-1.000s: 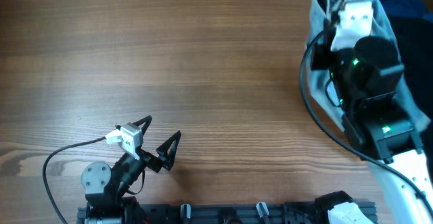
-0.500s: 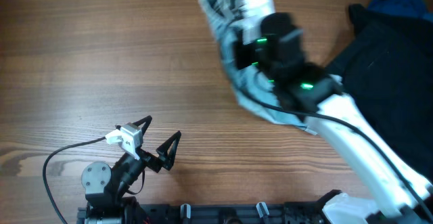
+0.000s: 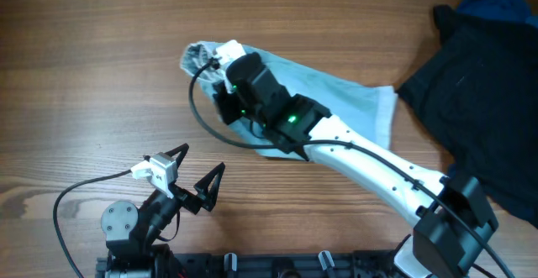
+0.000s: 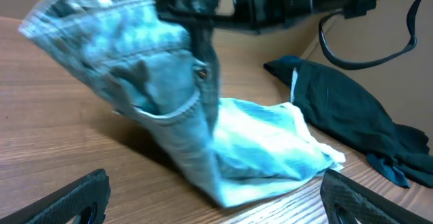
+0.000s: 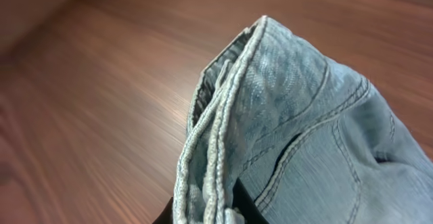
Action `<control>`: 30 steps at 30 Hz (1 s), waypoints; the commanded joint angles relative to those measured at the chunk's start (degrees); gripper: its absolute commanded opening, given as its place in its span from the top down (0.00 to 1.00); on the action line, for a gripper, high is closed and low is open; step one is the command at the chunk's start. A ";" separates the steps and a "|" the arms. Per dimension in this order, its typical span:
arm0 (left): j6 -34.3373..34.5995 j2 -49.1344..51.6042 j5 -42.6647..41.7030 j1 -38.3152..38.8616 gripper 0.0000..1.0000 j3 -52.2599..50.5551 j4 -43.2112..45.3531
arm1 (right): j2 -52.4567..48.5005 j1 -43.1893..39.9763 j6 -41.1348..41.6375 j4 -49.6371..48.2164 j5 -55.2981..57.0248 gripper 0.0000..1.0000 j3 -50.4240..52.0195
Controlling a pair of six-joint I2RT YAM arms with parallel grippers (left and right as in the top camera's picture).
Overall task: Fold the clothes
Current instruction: 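Lift the jeans and drag them left onto the open table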
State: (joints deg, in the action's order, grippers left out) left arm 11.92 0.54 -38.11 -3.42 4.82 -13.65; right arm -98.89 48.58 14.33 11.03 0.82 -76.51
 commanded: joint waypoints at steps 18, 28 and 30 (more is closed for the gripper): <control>0.55 0.00 -0.87 0.22 0.00 -0.48 0.22 | -1.31 1.44 3.69 -2.73 -7.76 0.32 -1.22; 0.55 0.00 -0.87 0.22 0.00 -0.48 0.22 | 2.67 -4.15 2.19 -3.43 7.74 0.28 -1.25; 0.55 0.00 -0.87 0.22 0.00 -0.48 0.22 | 4.76 -7.04 1.16 -2.25 10.97 0.26 -1.25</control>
State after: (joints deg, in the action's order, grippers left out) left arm 11.92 0.54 -38.11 -3.42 4.82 -13.65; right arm -99.20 46.04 17.63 7.79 2.35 -76.55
